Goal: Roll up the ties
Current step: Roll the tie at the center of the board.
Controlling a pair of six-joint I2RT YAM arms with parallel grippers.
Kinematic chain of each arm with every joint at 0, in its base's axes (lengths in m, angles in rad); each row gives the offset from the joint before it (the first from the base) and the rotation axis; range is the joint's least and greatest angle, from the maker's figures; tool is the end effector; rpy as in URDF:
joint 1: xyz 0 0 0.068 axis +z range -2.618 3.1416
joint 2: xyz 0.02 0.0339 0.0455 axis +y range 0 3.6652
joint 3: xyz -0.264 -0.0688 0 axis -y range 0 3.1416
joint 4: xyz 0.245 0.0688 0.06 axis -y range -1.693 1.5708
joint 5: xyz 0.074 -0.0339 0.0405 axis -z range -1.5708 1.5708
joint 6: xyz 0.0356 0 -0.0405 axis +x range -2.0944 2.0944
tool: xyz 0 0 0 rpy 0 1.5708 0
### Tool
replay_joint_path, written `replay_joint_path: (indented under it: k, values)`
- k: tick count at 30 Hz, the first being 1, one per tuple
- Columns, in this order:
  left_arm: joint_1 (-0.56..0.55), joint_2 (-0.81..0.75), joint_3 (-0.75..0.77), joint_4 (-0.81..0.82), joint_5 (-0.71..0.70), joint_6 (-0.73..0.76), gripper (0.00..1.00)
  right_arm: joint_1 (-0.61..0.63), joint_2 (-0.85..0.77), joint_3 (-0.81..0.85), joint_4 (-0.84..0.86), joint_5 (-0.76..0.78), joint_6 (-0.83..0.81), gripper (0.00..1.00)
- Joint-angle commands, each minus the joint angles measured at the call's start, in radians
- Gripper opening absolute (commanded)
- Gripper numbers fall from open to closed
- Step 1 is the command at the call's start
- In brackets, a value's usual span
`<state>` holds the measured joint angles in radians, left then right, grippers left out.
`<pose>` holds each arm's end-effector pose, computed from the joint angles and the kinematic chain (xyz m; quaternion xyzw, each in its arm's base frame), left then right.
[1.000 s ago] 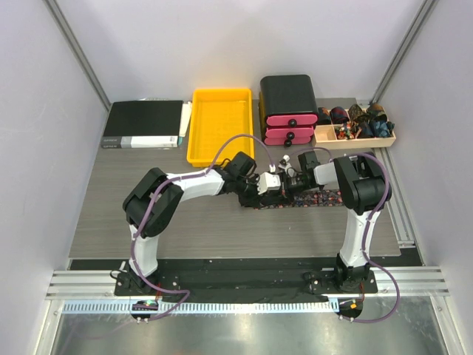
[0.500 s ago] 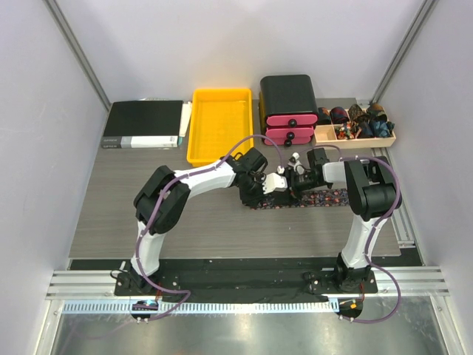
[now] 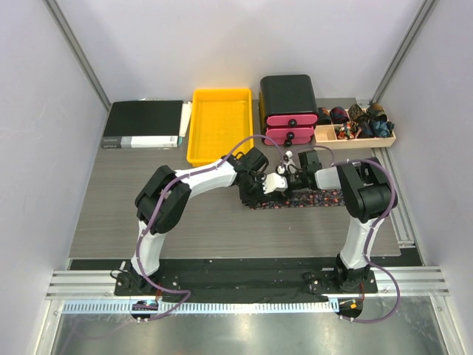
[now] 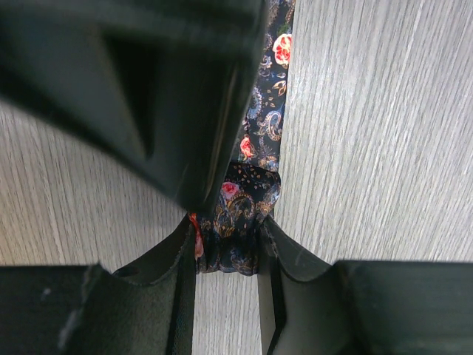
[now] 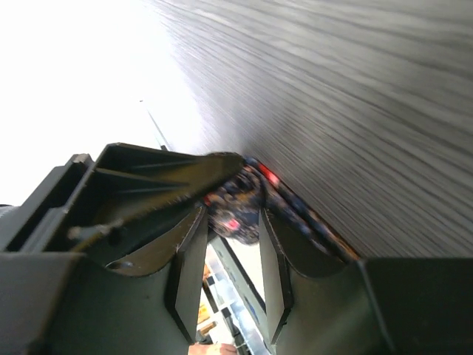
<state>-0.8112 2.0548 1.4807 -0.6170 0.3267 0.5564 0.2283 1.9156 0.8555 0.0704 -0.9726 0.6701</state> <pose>0.2817 -0.3132 0.1645 0.6359 0.7317 -0.1821 0.1644 0.3177 0.1040 0.0989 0.0550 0.8558 0.5133 0.0337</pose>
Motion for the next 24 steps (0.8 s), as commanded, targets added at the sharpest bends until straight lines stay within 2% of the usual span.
replay_joint_path:
  k: [1, 5, 8, 11, 12, 15, 16, 19, 22, 24]
  values:
    - [0.007, 0.050, -0.036, -0.112, -0.054, -0.007, 0.12, 0.031, -0.010, -0.001, 0.114, 0.015, 0.057, 0.39]
    - [0.007, 0.048, -0.036, -0.110, -0.051, -0.009, 0.13, 0.043, 0.006, -0.018, 0.114, 0.026, 0.046, 0.31]
    - [0.009, 0.044, -0.040, -0.107, -0.049, -0.012, 0.14, 0.045, 0.025, -0.016, 0.079, 0.043, 0.007, 0.11]
    - [0.015, 0.039, -0.045, -0.101, -0.041, -0.021, 0.17, 0.043, 0.040, -0.009, 0.026, 0.067, -0.024, 0.01]
    - [0.020, 0.030, -0.046, -0.096, -0.035, -0.024, 0.18, 0.040, 0.043, -0.009, 0.016, 0.077, -0.038, 0.01]
    - [0.052, -0.019, -0.065, -0.063, 0.021, -0.052, 0.34, 0.029, 0.069, -0.007, 0.000, 0.083, -0.066, 0.01]
    - [0.063, -0.037, -0.086, -0.035, 0.038, -0.062, 0.43, 0.026, 0.080, -0.006, -0.003, 0.086, -0.075, 0.01]
    - [0.109, -0.125, -0.160, 0.022, 0.153, -0.081, 0.55, 0.014, 0.108, 0.004, -0.023, 0.098, -0.133, 0.01]
    - [0.150, -0.238, -0.282, 0.172, 0.241, -0.121, 0.66, 0.006, 0.122, 0.008, -0.037, 0.107, -0.176, 0.01]
    - [0.165, -0.291, -0.344, 0.301, 0.270, -0.153, 0.69, 0.005, 0.123, 0.007, -0.038, 0.110, -0.191, 0.01]
